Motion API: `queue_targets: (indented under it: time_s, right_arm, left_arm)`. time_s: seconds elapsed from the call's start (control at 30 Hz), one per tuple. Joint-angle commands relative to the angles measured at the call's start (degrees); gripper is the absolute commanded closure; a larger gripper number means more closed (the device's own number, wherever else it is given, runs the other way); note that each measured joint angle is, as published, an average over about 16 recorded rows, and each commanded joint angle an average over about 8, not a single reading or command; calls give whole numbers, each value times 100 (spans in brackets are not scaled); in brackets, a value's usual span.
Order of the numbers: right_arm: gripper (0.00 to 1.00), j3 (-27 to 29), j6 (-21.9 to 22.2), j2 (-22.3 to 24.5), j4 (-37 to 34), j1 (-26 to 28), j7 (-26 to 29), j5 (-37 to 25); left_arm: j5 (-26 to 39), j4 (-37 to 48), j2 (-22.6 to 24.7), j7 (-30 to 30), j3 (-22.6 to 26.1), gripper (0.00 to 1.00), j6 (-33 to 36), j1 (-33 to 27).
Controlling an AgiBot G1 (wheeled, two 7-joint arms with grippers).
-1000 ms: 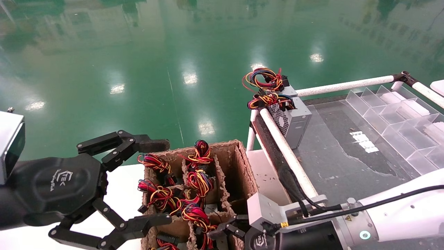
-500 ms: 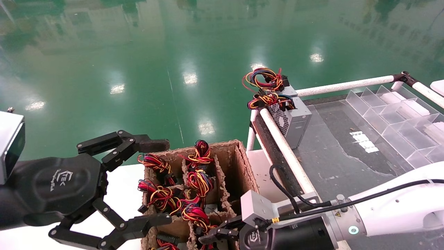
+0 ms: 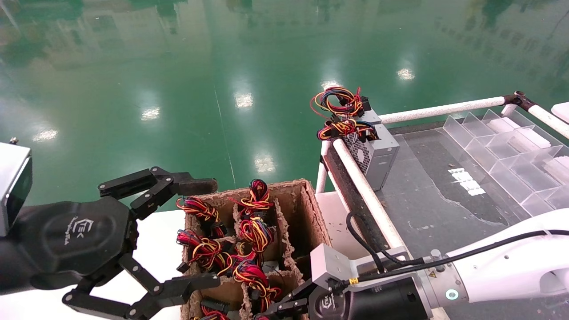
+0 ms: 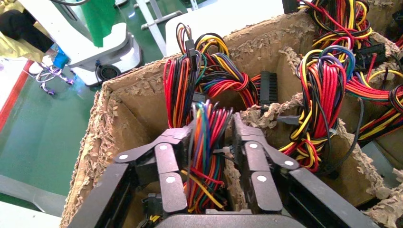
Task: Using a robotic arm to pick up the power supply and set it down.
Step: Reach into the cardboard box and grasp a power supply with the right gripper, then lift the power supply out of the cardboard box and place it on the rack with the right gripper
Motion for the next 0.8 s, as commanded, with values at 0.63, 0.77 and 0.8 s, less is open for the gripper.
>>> queue_targets:
  time_s: [0.63, 0.77, 0.8]
  right_arm:
    - [100, 35, 6, 197, 145, -72, 2, 386]
    - [100, 64, -7, 295, 258, -108, 28, 525]
    - [100, 74, -9, 323, 289, -116, 35, 565]
  left_arm:
    - [-1, 0, -1, 1, 1, 0, -1, 0]
    - [-1, 0, -1, 1, 2, 0, -1, 0]
    - [-1, 0, -1, 1, 2, 0, -1, 0]
